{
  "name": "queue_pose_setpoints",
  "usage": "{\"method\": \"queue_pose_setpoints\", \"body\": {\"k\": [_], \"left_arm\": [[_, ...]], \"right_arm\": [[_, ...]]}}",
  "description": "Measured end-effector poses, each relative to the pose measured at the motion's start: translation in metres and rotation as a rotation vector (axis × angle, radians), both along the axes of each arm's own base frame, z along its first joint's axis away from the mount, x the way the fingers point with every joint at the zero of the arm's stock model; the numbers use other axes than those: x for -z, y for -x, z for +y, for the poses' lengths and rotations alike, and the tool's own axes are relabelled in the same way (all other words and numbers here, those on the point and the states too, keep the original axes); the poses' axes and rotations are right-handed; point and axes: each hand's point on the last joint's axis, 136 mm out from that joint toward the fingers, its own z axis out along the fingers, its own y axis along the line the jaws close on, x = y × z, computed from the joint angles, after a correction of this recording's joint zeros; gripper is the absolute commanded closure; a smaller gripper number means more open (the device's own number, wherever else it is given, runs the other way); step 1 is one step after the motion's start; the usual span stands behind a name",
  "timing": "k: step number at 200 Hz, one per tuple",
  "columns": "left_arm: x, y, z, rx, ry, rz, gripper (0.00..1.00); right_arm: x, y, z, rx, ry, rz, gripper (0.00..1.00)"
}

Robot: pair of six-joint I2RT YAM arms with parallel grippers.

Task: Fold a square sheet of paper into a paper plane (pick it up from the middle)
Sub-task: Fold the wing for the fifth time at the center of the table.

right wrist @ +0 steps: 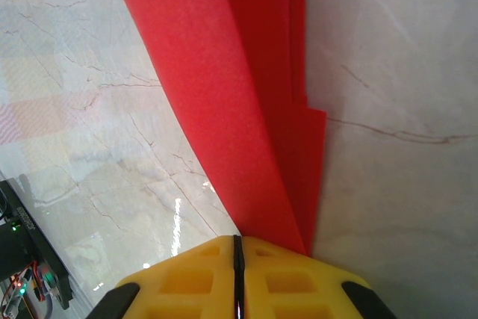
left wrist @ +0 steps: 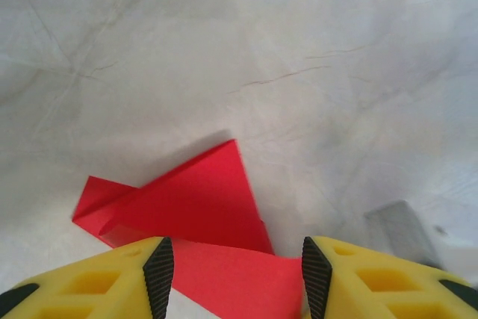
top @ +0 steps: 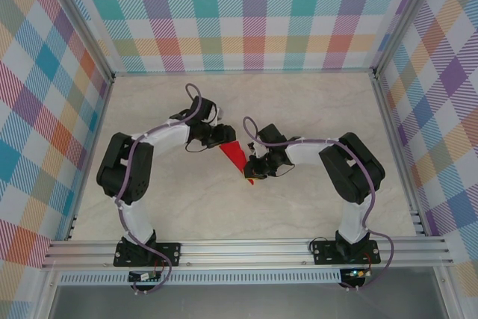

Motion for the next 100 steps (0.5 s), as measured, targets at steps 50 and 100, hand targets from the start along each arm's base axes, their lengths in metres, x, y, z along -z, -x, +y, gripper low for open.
{"method": "queue_pose_setpoints", "body": {"k": [50,100], "left_arm": [[-0.025,0.021,-0.014,0.009,0.109,-0.075,0.51],[0.02,0.06,-0.051,0.079,0.139,0.053,0.54]], "right_arm": [[0.0,0.0,0.0,0.0,0.0,0.001,0.91],[0.001,0.002,0.002,-0.006,-0.008,0.018,0.92]]}}
